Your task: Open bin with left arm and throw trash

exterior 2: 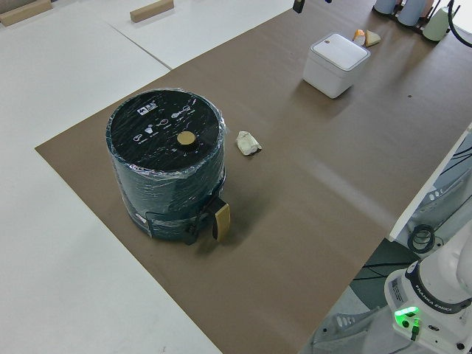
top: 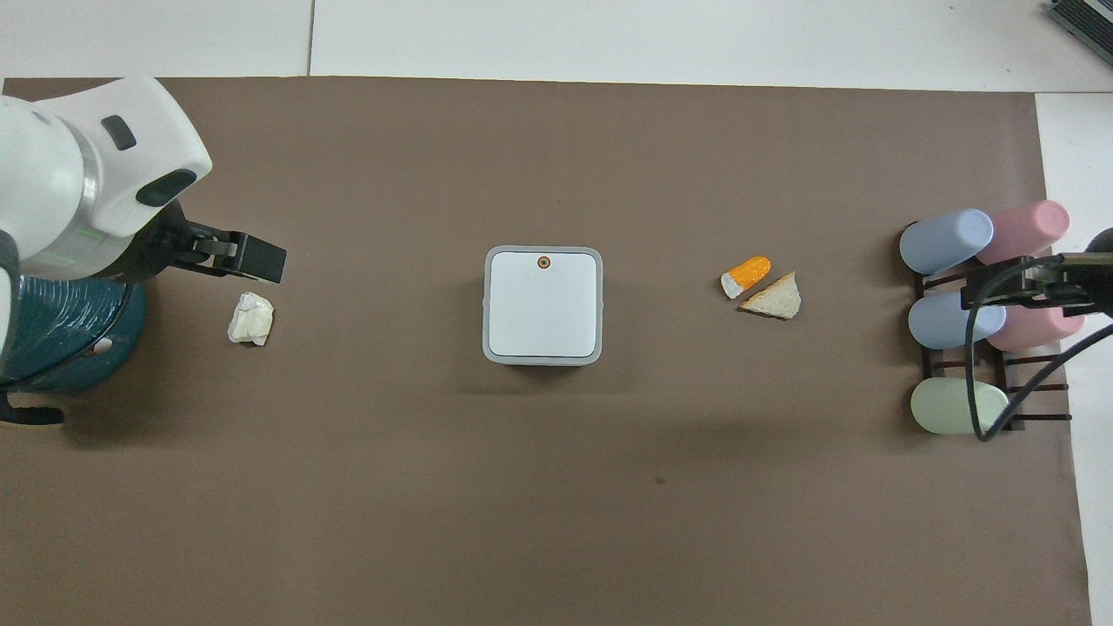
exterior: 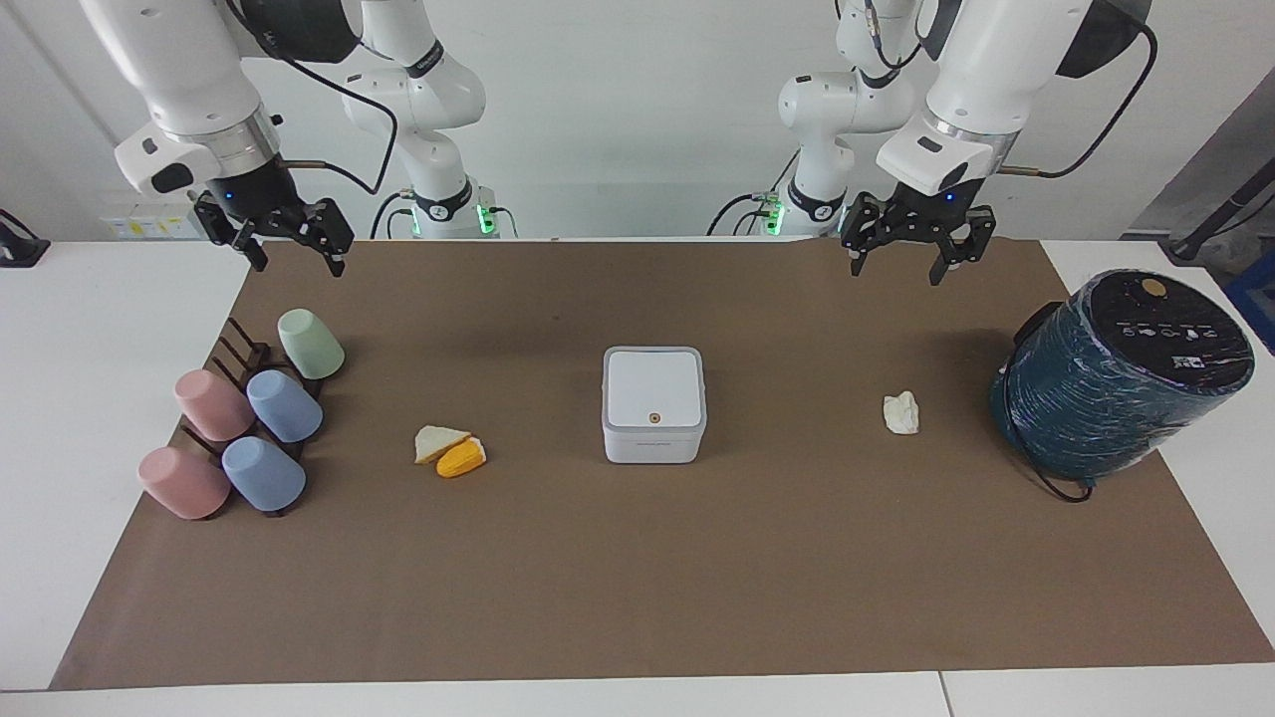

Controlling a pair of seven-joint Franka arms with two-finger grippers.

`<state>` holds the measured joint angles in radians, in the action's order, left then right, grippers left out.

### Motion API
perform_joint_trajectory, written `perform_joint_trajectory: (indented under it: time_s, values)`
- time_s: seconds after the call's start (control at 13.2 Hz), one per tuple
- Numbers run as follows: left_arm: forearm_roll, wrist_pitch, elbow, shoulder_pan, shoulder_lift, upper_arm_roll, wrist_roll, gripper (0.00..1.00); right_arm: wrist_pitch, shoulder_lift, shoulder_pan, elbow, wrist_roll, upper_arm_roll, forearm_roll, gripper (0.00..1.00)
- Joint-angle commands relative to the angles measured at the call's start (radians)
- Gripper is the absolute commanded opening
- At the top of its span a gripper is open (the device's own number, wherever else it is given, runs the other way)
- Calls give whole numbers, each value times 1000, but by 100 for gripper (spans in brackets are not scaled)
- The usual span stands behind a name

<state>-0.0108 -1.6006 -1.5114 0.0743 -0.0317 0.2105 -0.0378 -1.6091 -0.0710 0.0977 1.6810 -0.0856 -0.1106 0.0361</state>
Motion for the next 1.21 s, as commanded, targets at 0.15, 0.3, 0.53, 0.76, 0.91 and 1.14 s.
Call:
perform_joint_trajectory:
  time_s: [0.15,0.3,0.53,0.76,0.91,1.14]
  values:
    - [-5,-7,-13,1,16,3,-5,100,5,-23,-4,25,17,2,1,100]
    - [-5,-10,-15,-4,16,3,-5,100,3,-23,-4,23,17,2,1,100]
    - [-5,-16,-24,-11,16,0,-2,100,-2,-24,-4,29,6,2,1,100]
    - [-5,-10,-27,-11,18,0,-2,100,-5,-30,-4,51,-37,2,2,100]
    - [-3,-15,-39,-11,26,0,-2,100,-52,-20,-4,66,-138,2,11,100]
    - [-3,-19,-52,1,32,1,-4,100,-138,-3,-3,130,-245,3,2,100]
